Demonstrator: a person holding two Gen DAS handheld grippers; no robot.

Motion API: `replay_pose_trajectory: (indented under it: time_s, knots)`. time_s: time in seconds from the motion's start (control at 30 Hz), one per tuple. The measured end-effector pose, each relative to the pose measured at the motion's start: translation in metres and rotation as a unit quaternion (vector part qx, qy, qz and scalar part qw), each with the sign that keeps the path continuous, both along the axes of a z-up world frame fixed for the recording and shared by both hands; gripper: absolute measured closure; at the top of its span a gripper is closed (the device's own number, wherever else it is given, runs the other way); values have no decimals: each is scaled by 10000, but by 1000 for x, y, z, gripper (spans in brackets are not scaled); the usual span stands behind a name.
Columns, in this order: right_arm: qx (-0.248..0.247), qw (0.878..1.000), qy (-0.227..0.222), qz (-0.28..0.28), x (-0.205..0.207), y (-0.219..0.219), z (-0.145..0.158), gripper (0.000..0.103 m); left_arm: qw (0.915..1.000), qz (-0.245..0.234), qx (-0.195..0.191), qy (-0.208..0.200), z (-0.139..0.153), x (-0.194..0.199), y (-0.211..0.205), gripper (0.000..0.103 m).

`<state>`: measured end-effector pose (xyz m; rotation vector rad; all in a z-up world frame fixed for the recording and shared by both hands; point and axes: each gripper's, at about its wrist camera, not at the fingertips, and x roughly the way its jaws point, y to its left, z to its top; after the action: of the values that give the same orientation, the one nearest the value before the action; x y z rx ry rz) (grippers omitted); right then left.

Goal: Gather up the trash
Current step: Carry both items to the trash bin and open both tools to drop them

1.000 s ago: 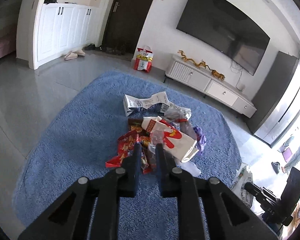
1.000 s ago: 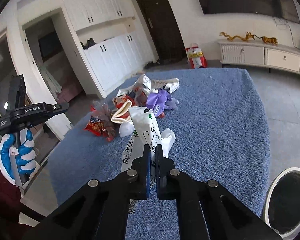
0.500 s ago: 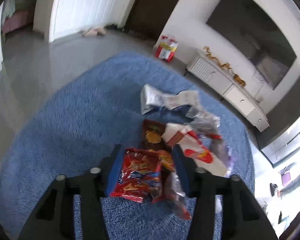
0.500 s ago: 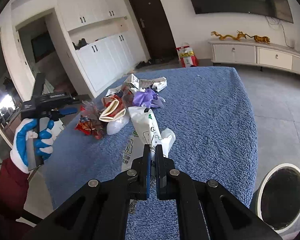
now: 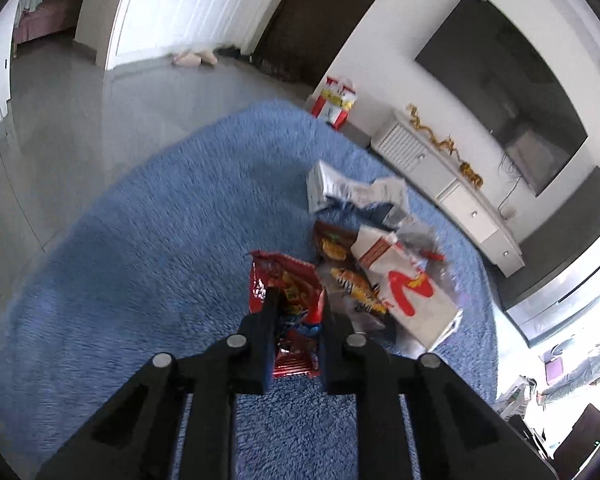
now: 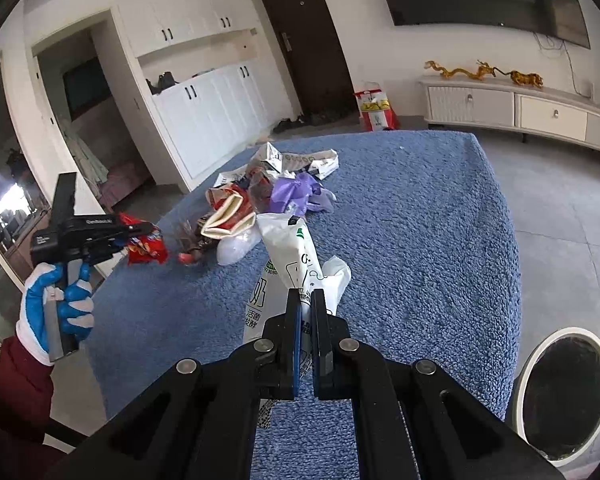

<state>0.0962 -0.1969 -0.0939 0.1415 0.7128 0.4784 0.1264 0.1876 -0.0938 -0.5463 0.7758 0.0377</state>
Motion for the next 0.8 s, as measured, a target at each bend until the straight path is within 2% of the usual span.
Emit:
replay_pose_trajectory:
  time_s: [0.1,0.23,0.33,0.43,0.5,0.63,0.8]
  knots:
    - [70,9999,-111,-29,-7,-5,6,99,9997,11,69,-229,22,-10,2,88]
    - [109,9995,-261,-171,-14,-18,15,99,9979,-287,109,-568,52,-20,-15,88]
    - [133,9982,-380,-444,-20,-40,20,99,9946,-766,99,-693,69,-16,-48,88]
    - [123,9947,-454,-913,-28,-76,23,99,9871,-1434,57,-714,78,0,-100,88]
    - [87,9895,-485,-1357,-36,-111,24,99,9788,-1935,28,-667,80,14,-145,88]
    - [-115,9748,-452,-2180,-46,-173,21,99,9554,-2892,-8,-599,80,36,-241,88]
    - [-300,9510,-169,-3074,-49,-245,4,99,9190,-3926,41,-352,63,57,-374,88]
